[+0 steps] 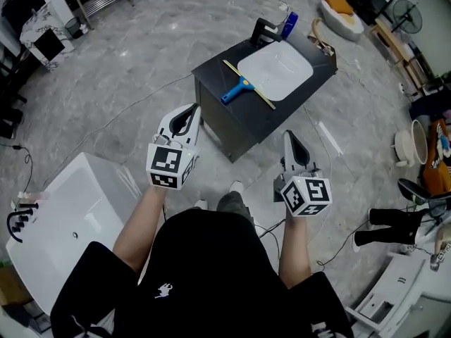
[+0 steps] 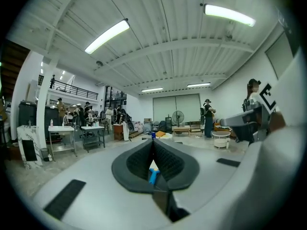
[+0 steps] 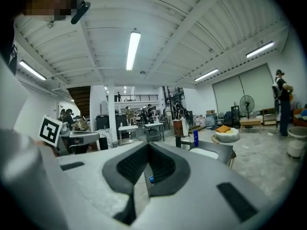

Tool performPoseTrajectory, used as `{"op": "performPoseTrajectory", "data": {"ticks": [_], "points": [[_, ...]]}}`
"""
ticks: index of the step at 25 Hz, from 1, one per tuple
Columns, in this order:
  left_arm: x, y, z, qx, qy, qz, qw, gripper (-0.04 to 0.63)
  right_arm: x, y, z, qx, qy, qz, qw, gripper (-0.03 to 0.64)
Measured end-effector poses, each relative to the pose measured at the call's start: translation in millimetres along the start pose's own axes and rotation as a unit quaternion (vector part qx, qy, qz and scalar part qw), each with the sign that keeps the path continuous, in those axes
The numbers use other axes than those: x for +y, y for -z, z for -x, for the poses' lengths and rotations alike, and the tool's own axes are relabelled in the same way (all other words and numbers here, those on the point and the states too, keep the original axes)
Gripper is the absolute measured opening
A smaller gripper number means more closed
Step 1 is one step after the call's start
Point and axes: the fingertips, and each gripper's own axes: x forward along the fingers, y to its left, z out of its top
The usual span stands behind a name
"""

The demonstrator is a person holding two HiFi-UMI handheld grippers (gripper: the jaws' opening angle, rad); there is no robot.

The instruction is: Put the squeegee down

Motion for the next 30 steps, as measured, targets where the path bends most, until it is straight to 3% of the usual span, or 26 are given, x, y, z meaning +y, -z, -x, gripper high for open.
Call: {"op": "performPoseTrajectory", "data": {"ticks": [8,30], "points": [[0.5,-13.4,25.4,-0.022,0.011,0.002,0.9997,0.003,11.3,-16.5,24.4,-0.022,0.031,0.01,0.999,0.002],[4.3,-7.5,23.0,-0.02,0.021,0.006,0.9996,0.004,16.9,-14.9,20.1,-0.012,0.039,0.023,0.999,0.002]]}}
